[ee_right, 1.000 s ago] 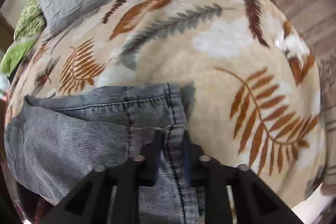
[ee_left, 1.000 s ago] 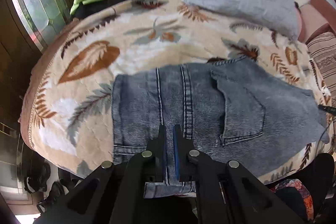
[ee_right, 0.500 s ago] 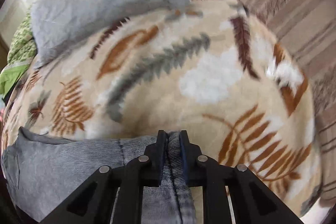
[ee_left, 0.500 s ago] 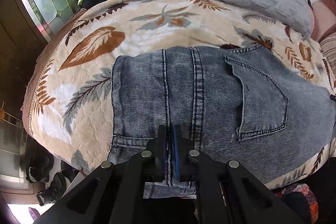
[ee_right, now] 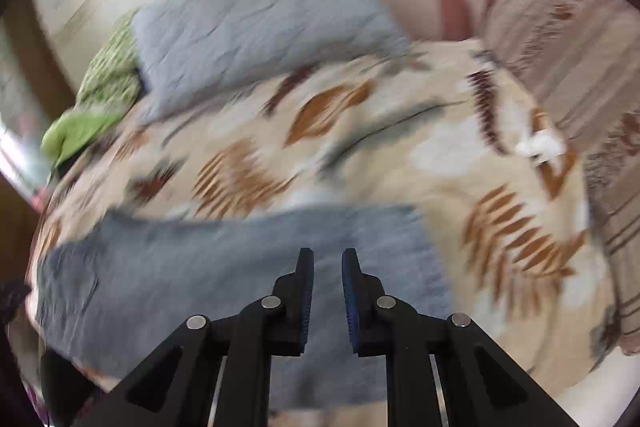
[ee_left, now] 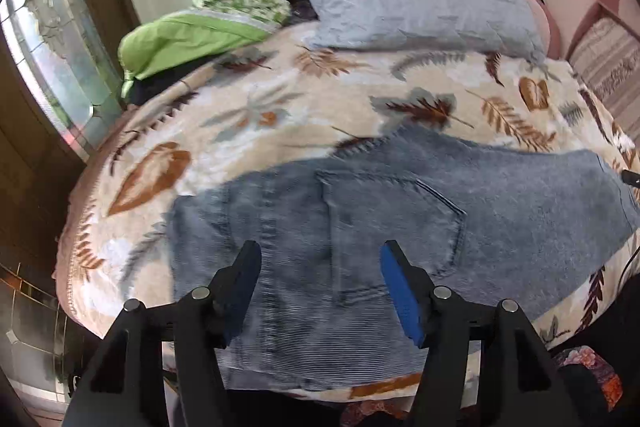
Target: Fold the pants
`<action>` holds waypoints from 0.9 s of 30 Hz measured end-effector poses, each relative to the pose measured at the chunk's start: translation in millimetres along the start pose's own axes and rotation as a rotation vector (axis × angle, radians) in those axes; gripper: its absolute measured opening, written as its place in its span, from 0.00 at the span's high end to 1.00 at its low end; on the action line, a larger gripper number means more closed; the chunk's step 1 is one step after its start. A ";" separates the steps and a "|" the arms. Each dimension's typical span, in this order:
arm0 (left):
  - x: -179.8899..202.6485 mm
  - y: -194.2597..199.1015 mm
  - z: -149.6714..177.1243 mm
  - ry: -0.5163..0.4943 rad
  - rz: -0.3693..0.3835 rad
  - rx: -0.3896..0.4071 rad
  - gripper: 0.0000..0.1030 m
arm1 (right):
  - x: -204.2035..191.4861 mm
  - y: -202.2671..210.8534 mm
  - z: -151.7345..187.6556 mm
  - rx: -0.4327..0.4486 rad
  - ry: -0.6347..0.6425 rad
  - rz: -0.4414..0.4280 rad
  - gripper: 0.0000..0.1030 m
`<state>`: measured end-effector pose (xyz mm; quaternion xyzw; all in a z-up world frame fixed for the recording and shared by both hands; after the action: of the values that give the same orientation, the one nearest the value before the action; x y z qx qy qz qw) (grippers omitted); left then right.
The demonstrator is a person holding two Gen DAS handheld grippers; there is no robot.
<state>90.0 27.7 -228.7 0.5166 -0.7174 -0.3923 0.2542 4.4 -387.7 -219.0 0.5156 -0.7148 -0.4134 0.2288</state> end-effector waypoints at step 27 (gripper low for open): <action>16.6 -75.7 42.9 0.090 -0.105 -0.231 0.00 | -20.6 -79.6 28.2 -0.103 -0.046 -0.051 0.84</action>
<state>92.3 13.0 -316.0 0.5378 -0.6274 -0.4612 0.3230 34.3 -368.7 -298.4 0.5116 -0.6842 -0.4672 0.2277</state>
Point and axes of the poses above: each gripper's, at about its wrist camera, not at the fingertips, and y roughly against the way its jaws point, x to its right, z to its underside, the point moved 8 cm from there along -y, roughly the way its jaws point, and after that the axes turned 5 degrees about z, right-handed, at the moved point
